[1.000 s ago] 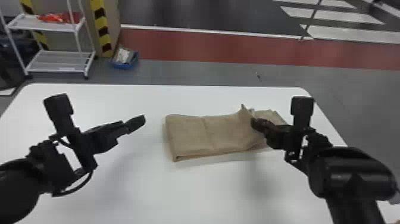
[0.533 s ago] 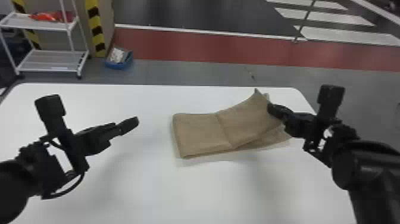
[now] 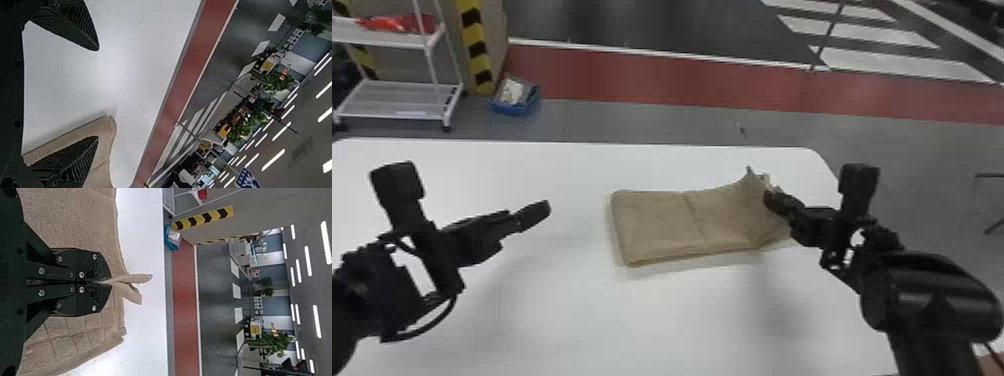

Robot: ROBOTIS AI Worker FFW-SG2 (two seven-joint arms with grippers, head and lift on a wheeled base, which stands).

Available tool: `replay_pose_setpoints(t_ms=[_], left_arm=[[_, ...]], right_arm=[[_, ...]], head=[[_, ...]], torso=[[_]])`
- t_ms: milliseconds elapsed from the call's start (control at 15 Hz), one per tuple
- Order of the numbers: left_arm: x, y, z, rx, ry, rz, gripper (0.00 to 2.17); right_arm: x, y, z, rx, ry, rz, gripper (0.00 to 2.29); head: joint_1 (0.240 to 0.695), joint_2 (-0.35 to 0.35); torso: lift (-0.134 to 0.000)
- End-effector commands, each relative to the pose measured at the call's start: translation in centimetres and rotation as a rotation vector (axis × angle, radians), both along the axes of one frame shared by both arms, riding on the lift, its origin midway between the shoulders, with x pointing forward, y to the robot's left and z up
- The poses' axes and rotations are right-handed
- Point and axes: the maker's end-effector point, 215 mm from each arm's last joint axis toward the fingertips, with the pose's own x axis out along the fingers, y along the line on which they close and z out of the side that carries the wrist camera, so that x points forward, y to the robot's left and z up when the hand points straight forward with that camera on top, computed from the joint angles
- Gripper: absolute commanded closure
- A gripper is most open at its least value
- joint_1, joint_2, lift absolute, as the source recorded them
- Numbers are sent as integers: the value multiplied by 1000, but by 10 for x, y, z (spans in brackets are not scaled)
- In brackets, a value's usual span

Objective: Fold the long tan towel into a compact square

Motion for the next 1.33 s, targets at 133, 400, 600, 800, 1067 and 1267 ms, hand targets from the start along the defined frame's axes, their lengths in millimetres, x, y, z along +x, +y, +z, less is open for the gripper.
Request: replay_pose_setpoints(t_ms=[133,400,600,800,1067,1267], left_arm=[[0,-3,-2,12,1,-6,87],[-2,-12,-2,13,1,-18,87],[-4,-12,-6,16,11,-17,87],[-6,-12,-10,26,20,-20,87],[-7,-13,-12,29,25,-20,87],[-9,-13,-15,30,29,-21,87]], right_arm=[[0,-49,53,2,-87,-50,1474],[-1,-60,-3,-12,-7,-61,1474],[3,-59,-8,-9,-10,-56,1474],[2,-60,19,7,-63,-43,1474],[6,-79,33,-3,-103,-30,1474],[11,-93,-20,-14,-66,-33,1474]], head=[[695,-219],[695,-272],[695,-279],[695,-276],[695,-276],[695,-292]], torso=[[-124],[-124],[-124],[-124],[-124],[-124]])
